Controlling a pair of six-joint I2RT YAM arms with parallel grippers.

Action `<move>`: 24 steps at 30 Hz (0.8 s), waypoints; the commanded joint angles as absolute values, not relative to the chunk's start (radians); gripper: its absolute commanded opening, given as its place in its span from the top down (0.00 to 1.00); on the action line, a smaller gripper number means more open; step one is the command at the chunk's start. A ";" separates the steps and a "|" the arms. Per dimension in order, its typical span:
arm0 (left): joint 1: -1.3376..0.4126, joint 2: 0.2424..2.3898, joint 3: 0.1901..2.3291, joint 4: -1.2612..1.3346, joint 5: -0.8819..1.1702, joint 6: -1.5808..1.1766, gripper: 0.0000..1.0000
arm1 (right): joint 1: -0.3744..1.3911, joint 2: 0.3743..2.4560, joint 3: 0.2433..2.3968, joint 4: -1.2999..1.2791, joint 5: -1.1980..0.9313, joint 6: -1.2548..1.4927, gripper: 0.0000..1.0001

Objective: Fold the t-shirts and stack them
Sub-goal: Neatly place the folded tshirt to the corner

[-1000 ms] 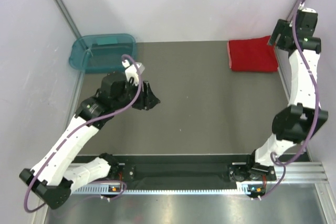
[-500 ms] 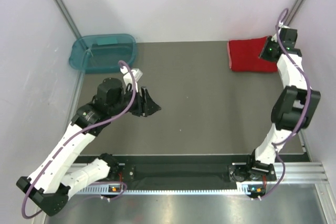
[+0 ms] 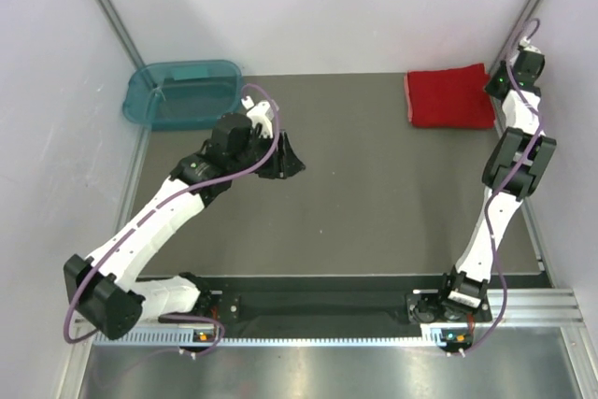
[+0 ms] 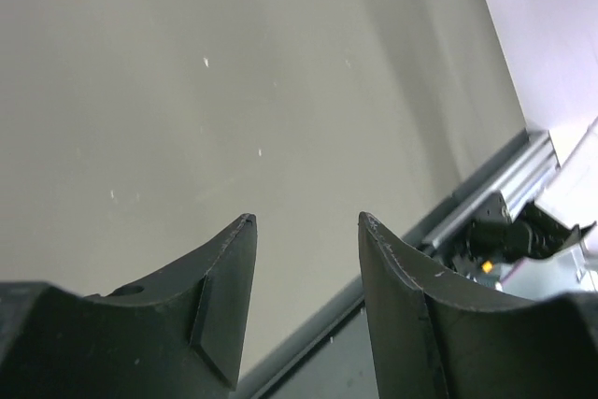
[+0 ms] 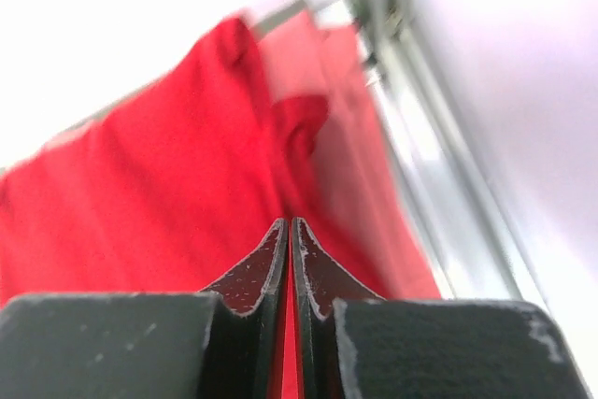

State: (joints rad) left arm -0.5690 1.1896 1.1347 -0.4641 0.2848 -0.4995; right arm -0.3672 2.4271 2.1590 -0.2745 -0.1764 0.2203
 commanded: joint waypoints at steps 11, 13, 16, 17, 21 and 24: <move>-0.565 1.304 1.243 -0.370 0.247 -0.480 0.48 | -0.390 2.514 2.230 -0.146 -0.160 0.258 0.97; -0.566 1.301 1.244 -0.382 0.244 -0.477 0.48 | -0.390 2.507 2.233 -0.161 -0.100 0.258 0.96; -0.566 1.290 1.249 -0.388 0.241 -0.476 0.48 | -0.373 2.429 2.195 -0.167 -0.006 0.233 0.96; -0.566 1.286 1.252 -0.393 0.239 -0.474 0.48 | -0.368 2.410 2.189 -0.167 0.020 0.224 0.96; -0.565 1.269 1.256 -0.410 0.235 -0.462 0.48 | -0.351 2.333 2.154 -0.178 0.003 0.224 0.95; -0.565 1.255 1.247 -0.408 0.233 -0.462 0.48 | -0.336 2.278 2.082 -0.149 -0.052 0.247 0.95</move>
